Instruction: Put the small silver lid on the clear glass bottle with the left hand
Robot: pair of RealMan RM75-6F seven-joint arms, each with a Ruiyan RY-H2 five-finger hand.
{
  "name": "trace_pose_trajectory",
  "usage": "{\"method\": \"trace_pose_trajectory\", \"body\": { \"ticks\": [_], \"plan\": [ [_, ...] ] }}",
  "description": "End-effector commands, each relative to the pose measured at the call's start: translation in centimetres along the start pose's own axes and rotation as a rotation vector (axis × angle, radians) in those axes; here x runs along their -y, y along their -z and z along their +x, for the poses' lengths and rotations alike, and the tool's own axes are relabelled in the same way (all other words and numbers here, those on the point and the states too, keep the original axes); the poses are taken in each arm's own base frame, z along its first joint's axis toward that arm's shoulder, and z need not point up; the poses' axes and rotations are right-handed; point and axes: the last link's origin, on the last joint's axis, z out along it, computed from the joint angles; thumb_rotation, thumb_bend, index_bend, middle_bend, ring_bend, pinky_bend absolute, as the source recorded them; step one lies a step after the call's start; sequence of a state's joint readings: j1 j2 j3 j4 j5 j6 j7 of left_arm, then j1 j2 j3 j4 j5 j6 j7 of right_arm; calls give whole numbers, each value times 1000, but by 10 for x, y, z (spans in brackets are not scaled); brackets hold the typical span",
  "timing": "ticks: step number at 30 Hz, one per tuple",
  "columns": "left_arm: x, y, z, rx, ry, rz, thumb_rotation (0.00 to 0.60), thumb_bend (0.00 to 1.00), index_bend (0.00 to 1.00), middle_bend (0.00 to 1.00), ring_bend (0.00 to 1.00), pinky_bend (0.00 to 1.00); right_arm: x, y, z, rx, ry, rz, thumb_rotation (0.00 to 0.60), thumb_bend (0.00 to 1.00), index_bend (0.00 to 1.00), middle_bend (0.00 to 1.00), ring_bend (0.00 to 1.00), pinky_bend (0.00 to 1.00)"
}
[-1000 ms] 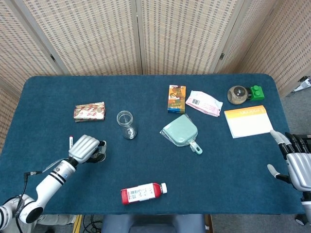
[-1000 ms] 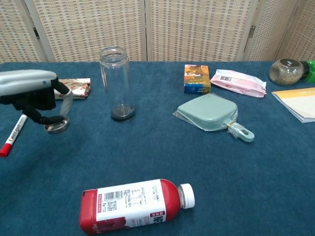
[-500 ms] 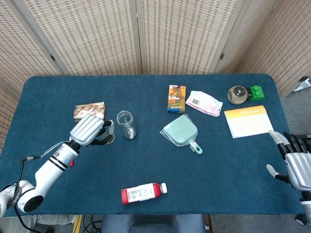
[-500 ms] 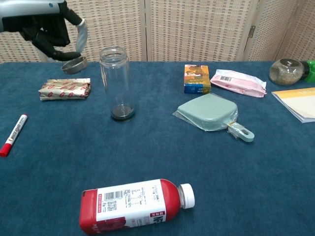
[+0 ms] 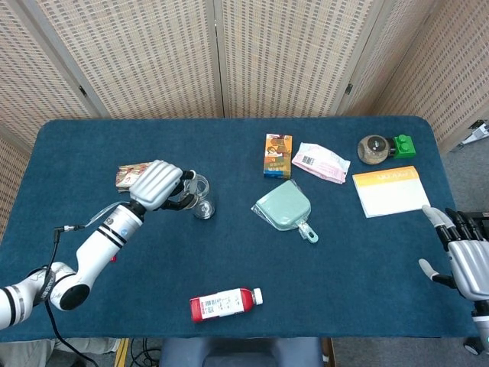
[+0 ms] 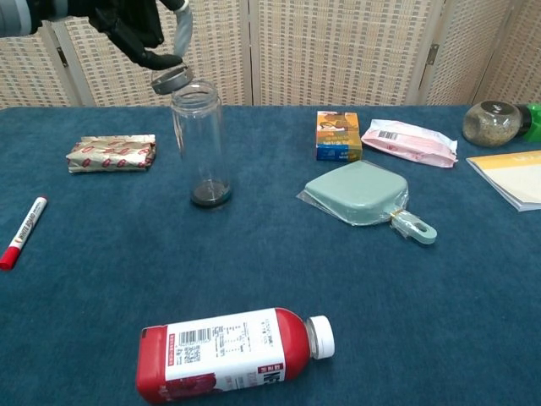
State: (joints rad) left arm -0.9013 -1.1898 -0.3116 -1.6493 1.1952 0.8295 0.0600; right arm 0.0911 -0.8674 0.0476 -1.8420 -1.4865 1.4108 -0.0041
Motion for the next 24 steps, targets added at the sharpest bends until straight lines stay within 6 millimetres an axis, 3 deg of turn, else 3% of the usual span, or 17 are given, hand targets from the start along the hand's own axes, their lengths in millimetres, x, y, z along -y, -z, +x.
{"method": "trace_pose_trajectory", "body": {
  "ticks": [1,13,24],
  "plan": [
    [-2,-12,-1,-1,-7,6,600,442,620,1000,1000,1000,-1,0,0,2,1,-2,600,237,5,121,34,65],
    [3,-37,-10,3,-66,50,600,442,622,1000,1000,1000,-6,0,-1,11,1,-14,600,237,5,121,34,65],
    [12,-44,-12,4,-95,91,600,442,622,1000,1000,1000,-9,3,-1,11,-1,-22,600,237,5,121,35,65]
  ]
}}
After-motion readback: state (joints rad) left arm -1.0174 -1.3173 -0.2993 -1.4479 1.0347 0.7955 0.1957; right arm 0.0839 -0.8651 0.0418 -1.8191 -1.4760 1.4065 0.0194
